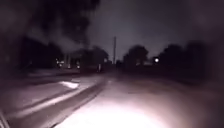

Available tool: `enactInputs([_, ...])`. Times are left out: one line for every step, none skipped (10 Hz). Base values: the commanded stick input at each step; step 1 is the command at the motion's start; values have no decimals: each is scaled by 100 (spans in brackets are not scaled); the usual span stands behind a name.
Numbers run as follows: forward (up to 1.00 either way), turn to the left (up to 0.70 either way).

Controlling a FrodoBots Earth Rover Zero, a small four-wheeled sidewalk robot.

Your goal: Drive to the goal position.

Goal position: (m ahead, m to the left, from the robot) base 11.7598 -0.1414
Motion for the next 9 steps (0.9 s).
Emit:
enactInputs([70, -35])
enactInputs([70, -35])
enactInputs([70, -35])
enactInputs([70, -35])
enactInputs([70, -12])
enactInputs([70, 0])
enactInputs([70, 0])
enactInputs([70, 0])
enactInputs([70, 0])
